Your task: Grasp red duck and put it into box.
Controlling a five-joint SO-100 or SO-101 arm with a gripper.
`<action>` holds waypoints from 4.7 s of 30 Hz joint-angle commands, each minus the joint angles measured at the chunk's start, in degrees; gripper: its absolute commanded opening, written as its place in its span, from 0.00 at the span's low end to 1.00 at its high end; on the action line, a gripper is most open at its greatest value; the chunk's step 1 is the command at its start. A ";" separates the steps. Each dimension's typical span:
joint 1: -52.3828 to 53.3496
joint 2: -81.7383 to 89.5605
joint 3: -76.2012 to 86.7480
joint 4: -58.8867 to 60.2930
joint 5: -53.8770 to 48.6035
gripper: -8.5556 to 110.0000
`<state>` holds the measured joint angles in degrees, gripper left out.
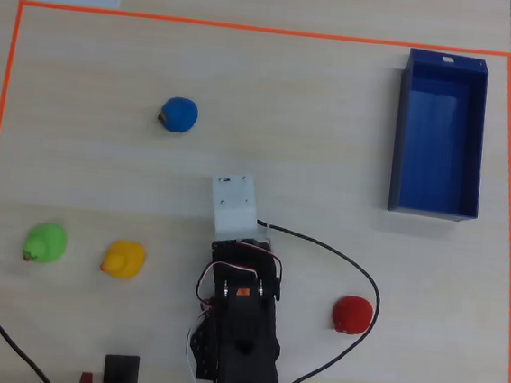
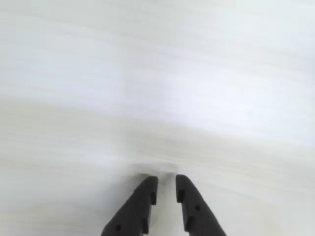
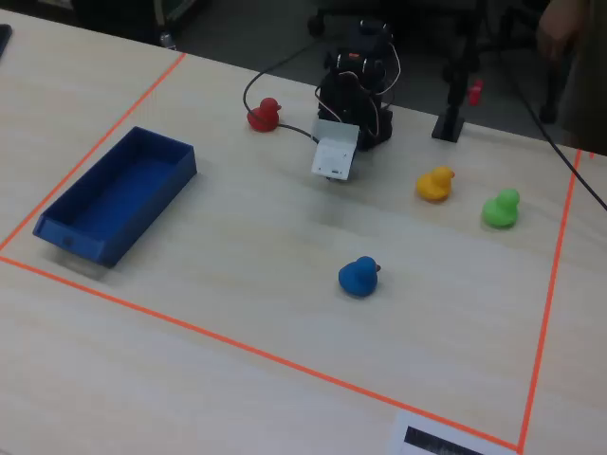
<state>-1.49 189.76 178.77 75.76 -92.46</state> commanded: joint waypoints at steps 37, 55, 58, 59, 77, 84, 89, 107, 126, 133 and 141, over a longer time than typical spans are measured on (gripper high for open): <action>-0.44 0.00 -0.53 1.32 0.18 0.09; -0.44 0.00 -0.53 1.32 0.18 0.09; -0.44 0.00 -0.53 1.32 0.18 0.09; -0.44 0.00 -0.53 1.32 0.18 0.09; -0.44 0.00 -0.53 1.32 0.18 0.09; -0.44 0.00 -0.53 1.32 0.18 0.09; -0.44 0.00 -0.53 1.32 0.18 0.11; 5.01 -0.09 -1.14 -10.63 0.88 0.07; 38.85 -60.12 -76.90 -9.84 1.14 0.07; 65.13 -65.04 -83.76 -3.34 -10.72 0.15; 89.47 -61.26 -78.22 6.59 -12.22 0.31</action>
<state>78.22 125.68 98.70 81.56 -104.15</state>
